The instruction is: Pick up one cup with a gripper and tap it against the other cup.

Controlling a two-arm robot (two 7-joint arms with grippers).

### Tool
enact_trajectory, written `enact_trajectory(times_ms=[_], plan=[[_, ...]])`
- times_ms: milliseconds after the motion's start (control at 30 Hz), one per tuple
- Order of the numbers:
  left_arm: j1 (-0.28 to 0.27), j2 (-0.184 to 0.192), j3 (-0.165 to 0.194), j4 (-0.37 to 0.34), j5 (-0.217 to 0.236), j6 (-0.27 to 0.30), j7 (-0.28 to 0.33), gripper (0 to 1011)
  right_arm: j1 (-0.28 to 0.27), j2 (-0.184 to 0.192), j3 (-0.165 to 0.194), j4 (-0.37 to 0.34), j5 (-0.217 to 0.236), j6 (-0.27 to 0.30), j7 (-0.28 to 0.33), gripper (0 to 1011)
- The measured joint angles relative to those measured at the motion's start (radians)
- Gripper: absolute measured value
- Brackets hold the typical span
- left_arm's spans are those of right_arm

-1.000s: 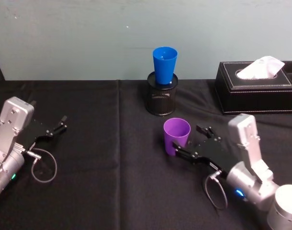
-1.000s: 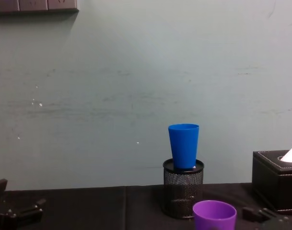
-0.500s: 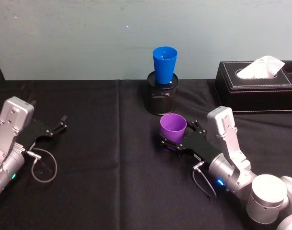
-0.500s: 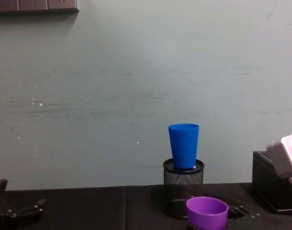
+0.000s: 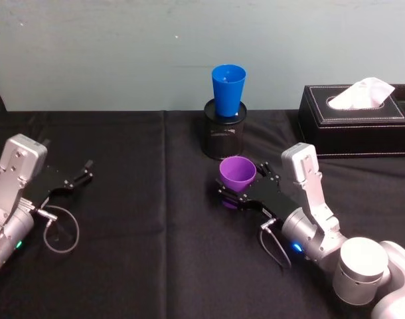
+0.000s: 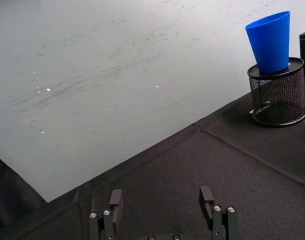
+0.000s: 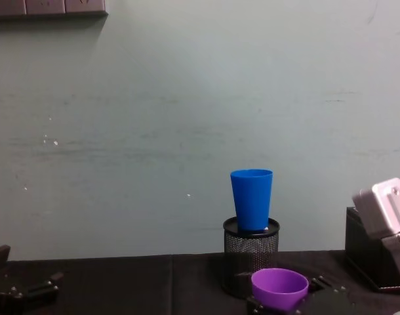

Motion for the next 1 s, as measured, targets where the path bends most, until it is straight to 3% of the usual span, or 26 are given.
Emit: enact_trajectory(times_ms=[200, 367, 533, 1000], plan=[[0.000, 0.000, 0.000, 0.000, 0.000, 0.000, 0.000, 1000, 0.001, -0.012, 0.010, 0.003, -0.005, -0.003, 0.008, 947], [0.000, 0.000, 0.000, 0.000, 0.000, 0.000, 0.000, 1000, -0.001, -0.020, 0.019, -0.005, -0.010, 0.010, 0.016, 810], [0.000, 0.000, 0.000, 0.000, 0.000, 0.000, 0.000, 1000, -0.009, -0.021, 0.026, -0.025, -0.014, 0.028, 0.026, 778], [0.000, 0.000, 0.000, 0.000, 0.000, 0.000, 0.000, 1000, -0.038, 0.030, 0.073, -0.220, -0.050, 0.132, 0.042, 749]])
